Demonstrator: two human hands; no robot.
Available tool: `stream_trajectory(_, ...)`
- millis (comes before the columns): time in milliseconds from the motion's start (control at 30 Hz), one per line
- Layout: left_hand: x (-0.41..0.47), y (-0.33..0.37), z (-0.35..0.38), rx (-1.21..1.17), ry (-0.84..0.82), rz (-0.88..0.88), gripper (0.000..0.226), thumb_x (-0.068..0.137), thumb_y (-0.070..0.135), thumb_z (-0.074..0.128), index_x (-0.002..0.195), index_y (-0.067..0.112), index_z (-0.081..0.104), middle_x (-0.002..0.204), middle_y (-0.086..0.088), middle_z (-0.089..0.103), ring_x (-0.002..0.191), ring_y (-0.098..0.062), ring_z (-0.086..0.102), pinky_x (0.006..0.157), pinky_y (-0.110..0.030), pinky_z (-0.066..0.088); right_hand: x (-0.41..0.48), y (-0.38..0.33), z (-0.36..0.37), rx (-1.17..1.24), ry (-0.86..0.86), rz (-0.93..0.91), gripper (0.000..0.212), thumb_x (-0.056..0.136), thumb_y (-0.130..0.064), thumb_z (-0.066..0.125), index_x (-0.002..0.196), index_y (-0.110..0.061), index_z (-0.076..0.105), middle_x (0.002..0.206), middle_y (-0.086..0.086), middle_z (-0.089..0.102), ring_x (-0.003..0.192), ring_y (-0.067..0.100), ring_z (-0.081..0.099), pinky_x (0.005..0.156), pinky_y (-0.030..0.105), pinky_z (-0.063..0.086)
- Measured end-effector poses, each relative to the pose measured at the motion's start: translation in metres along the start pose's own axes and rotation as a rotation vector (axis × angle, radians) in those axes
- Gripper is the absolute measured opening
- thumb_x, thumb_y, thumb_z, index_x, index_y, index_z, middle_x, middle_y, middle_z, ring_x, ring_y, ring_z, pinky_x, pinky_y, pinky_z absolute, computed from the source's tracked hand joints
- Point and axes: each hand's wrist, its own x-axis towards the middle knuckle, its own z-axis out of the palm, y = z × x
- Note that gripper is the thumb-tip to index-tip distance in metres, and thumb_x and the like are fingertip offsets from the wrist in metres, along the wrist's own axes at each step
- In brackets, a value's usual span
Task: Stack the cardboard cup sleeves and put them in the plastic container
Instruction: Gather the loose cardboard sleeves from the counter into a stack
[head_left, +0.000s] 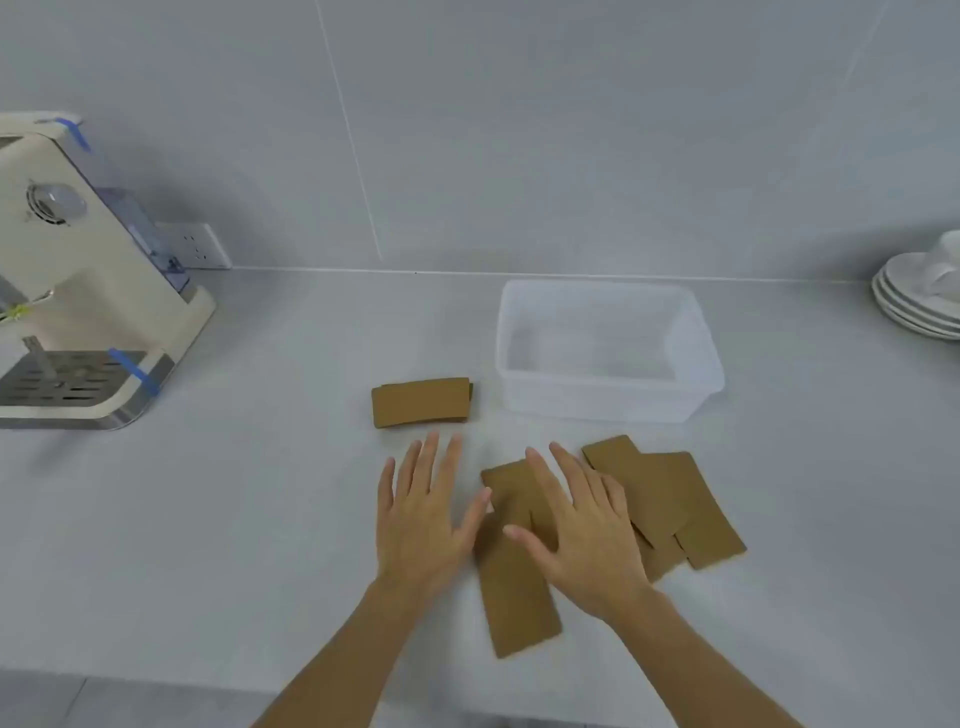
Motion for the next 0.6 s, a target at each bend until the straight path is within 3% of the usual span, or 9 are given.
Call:
stream_trajectory(167,-0.008,-0.010,0.015,0.055,-0.004,-0.036,0.070,0.085,0.066,0.010,0.146,0.033,0.001,0.159,0.001,0.012,0.146,-0.019,0.007,0.117,-0.035,-0.002,-0.016,-0.017,0.014,-0.065,-0.040,0.010,0.069,0.077,-0.064,0.041,0.128,-0.019,0.053,0.126,0.008,0.062,0.107,0.024,0.064,0.088,0.042,0.050)
stream_trajectory(367,-0.012,-0.017,0.023,0.106,-0.035,-0.042,0.066,0.091,0.059,0.021,0.147,0.030,-0.001,0.160,0.001,0.008,0.147,-0.019,0.003,0.117,-0.036,-0.003,-0.028,-0.031,0.017,-0.085,-0.099,0.019,0.064,0.070,-0.066,0.045,0.108,-0.018,0.064,0.107,0.005,0.069,0.091,0.021,0.066,0.078,0.038,0.052)
stream_trajectory(600,-0.011,-0.017,0.025,0.108,-0.066,-0.047,0.066,0.092,0.058,0.021,0.148,0.027,0.003,0.160,0.000,0.011,0.146,-0.019,0.006,0.118,-0.035,0.001,-0.033,-0.037,0.017,-0.125,-0.177,0.008,0.055,0.066,-0.058,0.062,0.103,-0.017,0.066,0.105,0.008,0.070,0.090,0.022,0.067,0.075,0.037,0.054)
